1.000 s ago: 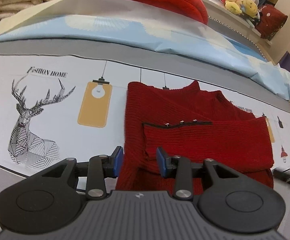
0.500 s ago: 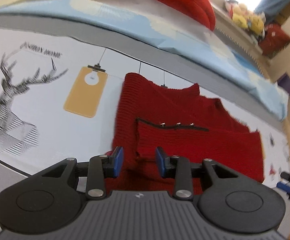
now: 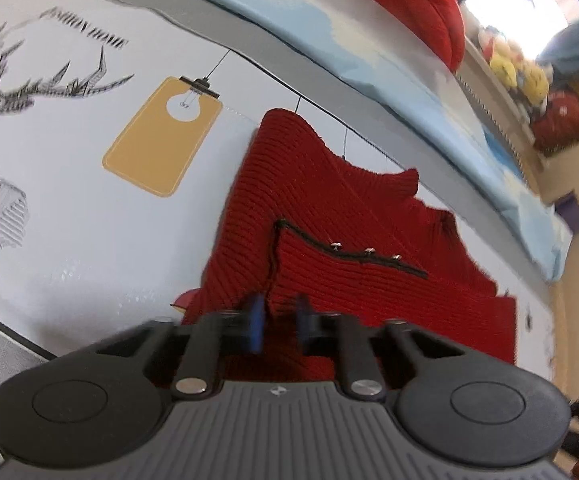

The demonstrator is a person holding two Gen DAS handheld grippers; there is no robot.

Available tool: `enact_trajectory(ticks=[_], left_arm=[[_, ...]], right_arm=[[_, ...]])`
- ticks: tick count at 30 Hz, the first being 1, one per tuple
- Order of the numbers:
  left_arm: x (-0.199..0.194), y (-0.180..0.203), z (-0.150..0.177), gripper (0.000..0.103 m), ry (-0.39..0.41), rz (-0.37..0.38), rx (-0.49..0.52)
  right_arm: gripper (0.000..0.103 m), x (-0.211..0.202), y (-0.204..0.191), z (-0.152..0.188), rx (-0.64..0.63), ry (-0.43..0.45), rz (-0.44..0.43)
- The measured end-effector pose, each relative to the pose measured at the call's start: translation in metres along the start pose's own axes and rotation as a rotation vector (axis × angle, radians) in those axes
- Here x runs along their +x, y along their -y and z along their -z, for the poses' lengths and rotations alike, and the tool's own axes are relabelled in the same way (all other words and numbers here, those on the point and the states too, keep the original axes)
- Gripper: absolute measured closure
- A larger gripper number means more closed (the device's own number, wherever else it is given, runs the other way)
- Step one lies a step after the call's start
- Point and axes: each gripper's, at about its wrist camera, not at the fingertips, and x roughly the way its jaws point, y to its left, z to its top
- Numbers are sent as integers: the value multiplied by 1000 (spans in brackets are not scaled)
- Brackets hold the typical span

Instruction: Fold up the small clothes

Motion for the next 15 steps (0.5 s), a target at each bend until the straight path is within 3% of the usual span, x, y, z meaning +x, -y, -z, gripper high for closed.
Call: enact_trajectory(ticks=[6,8,12,15], left_arm=[[-39,17,-13,103,138,-15,109],[-48,22,-15,103,175,-59,137],[-40,27,-13,102,127,-155,184],[-42,32,-10,101,136,-125,213]], right_arm=[[55,9,-3,-1,12,0,14],[55,12,-4,-1,9,-1,12],[55,20,-2,2,4,-1,27],[55,30,8,4,30,-13,52]])
